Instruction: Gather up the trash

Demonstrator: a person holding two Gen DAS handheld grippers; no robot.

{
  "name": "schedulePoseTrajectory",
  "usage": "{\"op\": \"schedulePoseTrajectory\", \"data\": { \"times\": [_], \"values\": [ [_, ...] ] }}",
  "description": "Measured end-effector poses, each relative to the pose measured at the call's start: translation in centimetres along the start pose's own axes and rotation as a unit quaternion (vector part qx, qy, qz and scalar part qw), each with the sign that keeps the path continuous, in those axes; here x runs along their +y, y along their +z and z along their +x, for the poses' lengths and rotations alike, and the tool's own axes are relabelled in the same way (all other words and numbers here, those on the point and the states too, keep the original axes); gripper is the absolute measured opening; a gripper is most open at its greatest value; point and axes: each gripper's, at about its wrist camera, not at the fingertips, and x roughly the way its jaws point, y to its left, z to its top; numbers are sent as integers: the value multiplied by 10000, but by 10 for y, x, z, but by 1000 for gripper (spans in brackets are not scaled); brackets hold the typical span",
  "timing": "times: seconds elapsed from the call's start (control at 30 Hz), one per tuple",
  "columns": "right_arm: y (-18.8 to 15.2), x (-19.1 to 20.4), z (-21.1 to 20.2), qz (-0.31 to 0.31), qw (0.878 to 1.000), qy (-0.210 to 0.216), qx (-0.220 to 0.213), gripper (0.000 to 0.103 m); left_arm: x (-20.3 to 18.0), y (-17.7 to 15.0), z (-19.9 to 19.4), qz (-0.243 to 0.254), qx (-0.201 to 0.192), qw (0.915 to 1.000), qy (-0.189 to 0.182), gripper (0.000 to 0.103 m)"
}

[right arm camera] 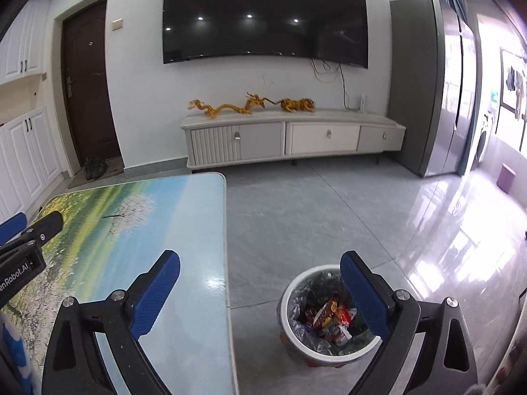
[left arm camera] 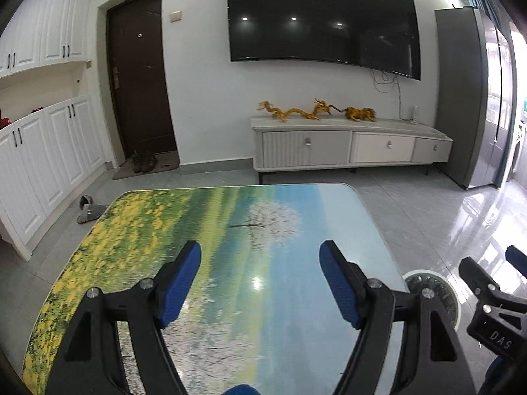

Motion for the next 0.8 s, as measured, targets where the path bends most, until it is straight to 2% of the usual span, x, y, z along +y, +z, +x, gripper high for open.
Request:
{"op": "schedulePoseTrajectory", "data": {
  "times": [0.07, 0.13, 0.2, 0.43, 0.8],
  "values": [
    [0, 10, -7, -83, 9999, -3, -116, 100, 15, -1, -4, -42, -63, 9998, 181, 76],
    [-1, 17, -15, -160, 9996, -17, -222, 102, 30, -3, -8, -82, -134, 9991, 399, 86],
    [-2, 24, -20, -227, 9992, -43, -313, 102, 42, -6, -15, -161, -218, 9981, 549, 88],
    [-3, 38, -35, -283, 9980, -114, -546, 103, 56, -8, -35, -296, -535, 9950, 795, 103],
    [-5, 31, -51, -157, 9958, -278, -863, 103, 39, -5, -51, -224, -597, 9961, 607, 103]
  ]
}}
